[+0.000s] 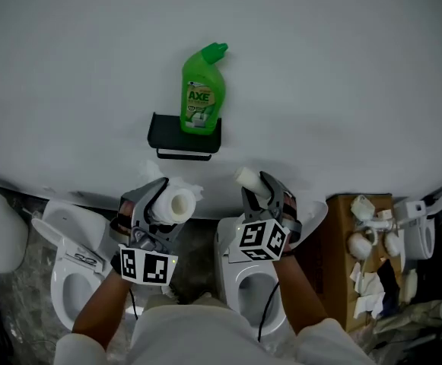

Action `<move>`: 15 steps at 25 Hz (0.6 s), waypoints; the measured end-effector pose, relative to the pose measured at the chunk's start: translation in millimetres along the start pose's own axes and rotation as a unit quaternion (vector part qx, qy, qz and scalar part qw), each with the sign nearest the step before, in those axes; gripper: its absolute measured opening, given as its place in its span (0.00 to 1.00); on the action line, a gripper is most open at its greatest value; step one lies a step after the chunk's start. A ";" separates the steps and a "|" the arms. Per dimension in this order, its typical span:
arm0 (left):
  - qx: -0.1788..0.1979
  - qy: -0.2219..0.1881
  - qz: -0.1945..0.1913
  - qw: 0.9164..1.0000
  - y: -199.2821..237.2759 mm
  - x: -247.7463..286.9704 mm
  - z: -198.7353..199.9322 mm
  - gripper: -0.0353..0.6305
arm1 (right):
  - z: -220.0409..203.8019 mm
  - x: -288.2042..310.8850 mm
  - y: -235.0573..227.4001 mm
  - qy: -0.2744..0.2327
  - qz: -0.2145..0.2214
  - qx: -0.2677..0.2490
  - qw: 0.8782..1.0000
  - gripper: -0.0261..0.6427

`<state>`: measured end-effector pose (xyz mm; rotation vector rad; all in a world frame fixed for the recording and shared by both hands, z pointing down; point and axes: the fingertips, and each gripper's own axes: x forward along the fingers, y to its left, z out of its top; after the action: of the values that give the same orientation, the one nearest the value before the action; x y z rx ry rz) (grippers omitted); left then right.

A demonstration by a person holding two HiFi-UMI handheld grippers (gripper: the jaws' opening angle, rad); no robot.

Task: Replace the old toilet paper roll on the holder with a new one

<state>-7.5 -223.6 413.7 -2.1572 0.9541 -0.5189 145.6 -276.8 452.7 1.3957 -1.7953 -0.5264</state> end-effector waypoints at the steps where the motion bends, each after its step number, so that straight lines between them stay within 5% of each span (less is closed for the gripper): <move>1: 0.017 0.001 -0.006 1.000 -5.0 7.2 2.6 0.57 | -4.5 -12.0 -3.9 -0.002 -0.004 0.015 1.000 0.36; 7: 0.123 0.009 -0.035 0.992 -36.4 55.2 12.6 0.57 | -33.3 -64.9 -20.7 0.000 -0.028 0.063 0.998 0.36; 15: 0.250 0.003 -0.086 0.965 -85.6 112.7 14.7 0.57 | -72.2 -102.2 -33.6 0.025 -0.044 0.091 0.995 0.36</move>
<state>114.7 -262.0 475.6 -1.7832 0.5611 -0.7604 231.7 -181.0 438.6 1.6038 -1.7841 -0.3768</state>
